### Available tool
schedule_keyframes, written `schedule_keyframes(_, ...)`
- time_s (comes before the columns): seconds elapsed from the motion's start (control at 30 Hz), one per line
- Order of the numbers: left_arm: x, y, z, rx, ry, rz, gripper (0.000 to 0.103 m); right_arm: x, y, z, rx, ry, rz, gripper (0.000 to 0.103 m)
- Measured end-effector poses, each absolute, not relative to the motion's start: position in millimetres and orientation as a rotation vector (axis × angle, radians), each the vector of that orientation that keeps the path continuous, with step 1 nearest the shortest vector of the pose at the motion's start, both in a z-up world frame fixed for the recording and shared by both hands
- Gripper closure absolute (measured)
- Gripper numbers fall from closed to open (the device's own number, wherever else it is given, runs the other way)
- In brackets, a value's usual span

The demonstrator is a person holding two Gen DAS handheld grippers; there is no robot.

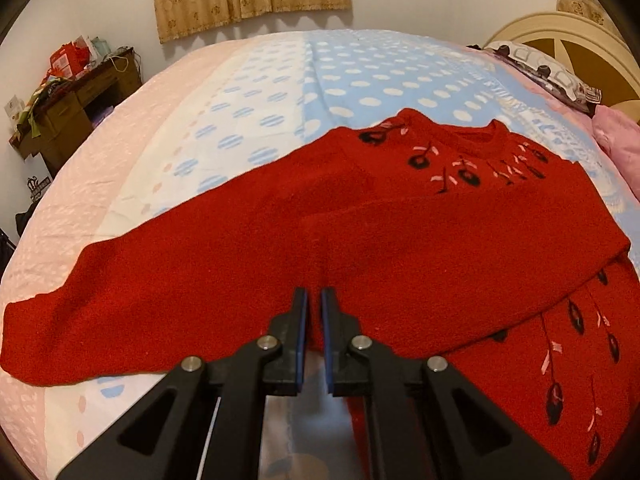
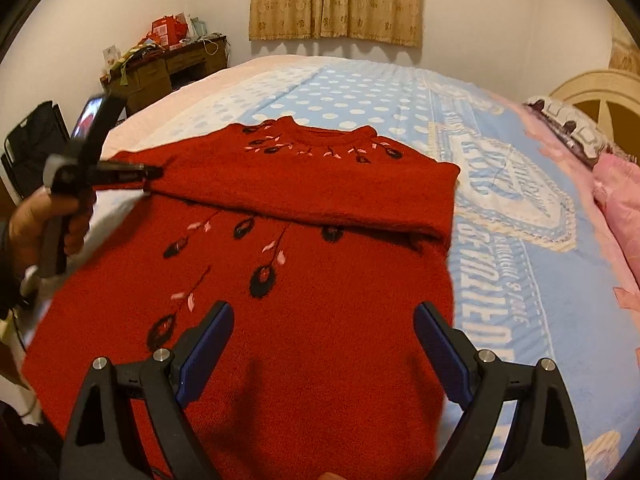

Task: Fold small clothes

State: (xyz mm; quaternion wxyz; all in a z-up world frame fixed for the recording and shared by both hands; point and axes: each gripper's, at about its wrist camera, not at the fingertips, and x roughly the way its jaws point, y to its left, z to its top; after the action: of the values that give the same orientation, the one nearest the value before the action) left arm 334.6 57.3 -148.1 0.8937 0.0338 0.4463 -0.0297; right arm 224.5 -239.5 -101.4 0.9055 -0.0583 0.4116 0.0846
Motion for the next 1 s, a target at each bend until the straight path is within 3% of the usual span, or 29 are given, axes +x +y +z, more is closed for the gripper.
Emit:
schedule_keyframes(0.2, 329, 60, -146, 0.028, 0.905, -0.053, 0.085, 290, -247, -85, -0.097, 0.841, 0.165, 0.011)
schedule_keyframes(0.23, 328, 60, -145, 0.029, 0.899, -0.048, 0.074, 300, -248, -87, -0.090, 0.847, 0.172, 0.011)
schedule_keyframes(0.27, 327, 60, -144, 0.030, 0.892, -0.041, 0.057, 313, -248, -93, -0.088, 0.862, 0.169, 0.011)
schedule_keyframes(0.33, 325, 62, -143, 0.028, 0.876, -0.021, 0.040, 338, -249, -112, -0.084, 0.923, 0.150, 0.011)
schedule_keyframes(0.47, 325, 68, -150, -0.001, 0.892, -0.037, 0.040, 361, -256, -157, -0.075, 1.081, 0.116, 0.011)
schedule_keyframes(0.8, 302, 94, -140, -0.022, 0.860, -0.019, 0.034, 351, -181, -113, -0.185, 0.993, 0.215, 0.011)
schedule_keyframes(1.0, 284, 138, -133, -0.045, 0.862, 0.064, 0.034, 369, -113, -145, -0.298, 1.045, 0.314, 0.011)
